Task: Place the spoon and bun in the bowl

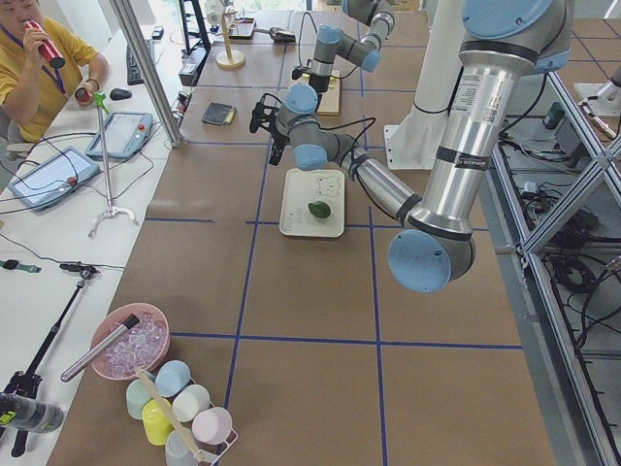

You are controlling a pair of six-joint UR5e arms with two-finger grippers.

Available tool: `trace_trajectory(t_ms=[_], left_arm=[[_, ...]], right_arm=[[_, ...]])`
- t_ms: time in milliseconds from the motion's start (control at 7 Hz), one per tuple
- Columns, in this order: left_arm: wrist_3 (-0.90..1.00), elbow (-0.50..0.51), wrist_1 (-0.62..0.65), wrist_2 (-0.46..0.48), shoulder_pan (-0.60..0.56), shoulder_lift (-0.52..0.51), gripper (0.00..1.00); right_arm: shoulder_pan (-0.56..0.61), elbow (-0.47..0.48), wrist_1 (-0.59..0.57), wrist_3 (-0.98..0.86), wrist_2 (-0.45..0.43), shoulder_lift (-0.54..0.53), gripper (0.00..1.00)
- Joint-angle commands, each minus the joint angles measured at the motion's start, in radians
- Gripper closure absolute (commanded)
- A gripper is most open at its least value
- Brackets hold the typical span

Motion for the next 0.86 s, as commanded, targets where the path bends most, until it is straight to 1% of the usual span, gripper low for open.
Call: trace_trajectory(t_ms=[0, 143, 286, 429, 571, 714], left_arm=[[0.002, 0.006, 0.0, 0.001, 0.0, 0.001, 0.05], [0.004, 0.009, 0.0, 0.002, 0.0, 0.001, 0.05], [0.014, 0.021, 0.001, 0.004, 0.002, -0.001, 0.05], [0.092, 0.049, 0.006, 0.004, -0.001, 0.001, 0.05], [0.126, 0.055, 0.006, 0.004, -0.005, 0.025, 0.05], [0.148, 0.057, 0.008, 0.005, -0.014, 0.028, 0.05]], right_arm=[[-0.004, -0.042, 0.004, 0.001, -0.017, 0.022, 0.18], [-0.004, -0.05, 0.004, -0.001, -0.023, 0.022, 0.0], [-0.004, -0.05, 0.004, 0.001, -0.023, 0.019, 0.0], [0.001, -0.045, 0.006, -0.001, -0.022, 0.011, 0.0], [0.015, -0.033, 0.006, -0.004, -0.02, -0.001, 0.0], [0.03, 0.0, 0.006, -0.006, -0.013, -0.035, 0.0]])
